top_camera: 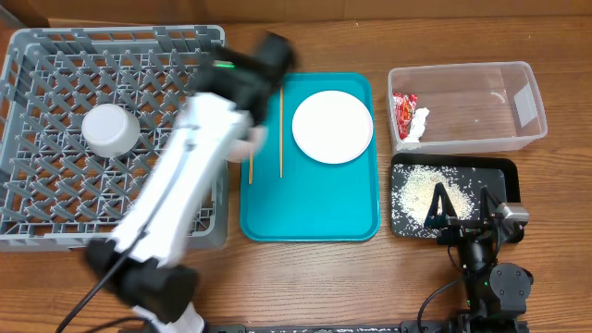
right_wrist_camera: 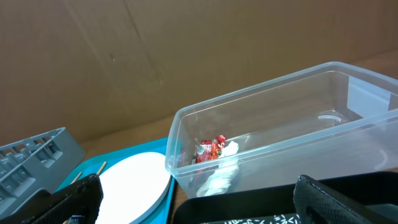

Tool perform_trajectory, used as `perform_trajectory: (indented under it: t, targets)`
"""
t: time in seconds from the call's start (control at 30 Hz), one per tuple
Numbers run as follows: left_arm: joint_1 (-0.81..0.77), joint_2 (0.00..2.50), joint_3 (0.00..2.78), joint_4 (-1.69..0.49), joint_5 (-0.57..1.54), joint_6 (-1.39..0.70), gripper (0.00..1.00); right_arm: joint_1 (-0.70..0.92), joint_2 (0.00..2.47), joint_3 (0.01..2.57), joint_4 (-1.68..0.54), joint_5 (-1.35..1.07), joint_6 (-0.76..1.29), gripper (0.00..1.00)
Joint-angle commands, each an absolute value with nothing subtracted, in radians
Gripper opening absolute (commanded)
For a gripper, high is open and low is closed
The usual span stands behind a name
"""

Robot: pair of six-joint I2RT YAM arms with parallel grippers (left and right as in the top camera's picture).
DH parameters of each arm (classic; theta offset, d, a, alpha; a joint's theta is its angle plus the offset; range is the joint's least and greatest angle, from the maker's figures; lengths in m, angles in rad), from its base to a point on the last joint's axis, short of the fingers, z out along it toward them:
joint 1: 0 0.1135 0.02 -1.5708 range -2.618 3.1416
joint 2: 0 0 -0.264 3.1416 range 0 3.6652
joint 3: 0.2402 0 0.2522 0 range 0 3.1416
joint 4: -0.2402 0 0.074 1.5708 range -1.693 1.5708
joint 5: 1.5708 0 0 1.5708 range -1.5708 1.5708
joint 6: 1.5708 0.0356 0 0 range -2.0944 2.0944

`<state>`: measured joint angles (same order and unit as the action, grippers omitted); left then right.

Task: Sort waste into correct bins and load items into the dishwasher
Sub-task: 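Place the small white bowl upright in the dish rack, release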

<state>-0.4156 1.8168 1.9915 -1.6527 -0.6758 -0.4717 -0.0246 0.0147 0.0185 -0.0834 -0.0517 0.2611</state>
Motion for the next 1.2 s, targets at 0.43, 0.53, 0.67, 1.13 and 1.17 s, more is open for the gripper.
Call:
perform_trajectory:
  t: [0.43,0.53,0.67,1.13,1.17]
  targets:
    - [-0.067,1.998,1.990,-1.624,-1.274,-0.634,0.04,-0.028,0.003,0.008,-0.078,-0.046,0.262,1.00]
    - [-0.067,2.061,1.990,-1.619,-1.275,-0.637,0.04,-0.028,0.003,0.008,-0.078,-0.046,0.262,1.00]
    - [-0.074,2.140,1.990,-1.568,-1.260,-0.636,0.04,-0.028,0.003,0.008,-0.078,-0.046,0.262,1.00]
    - [-0.169,2.193,1.852,-1.420,-1.324,-0.606,0.04,-0.028,0.003,0.008,-0.078,-0.046,0.262,1.00]
    - [-0.168,2.193,1.846,-1.420,-1.332,-0.605,0.04,-0.028,0.003,0.008,-0.078,-0.046,0.262,1.00]
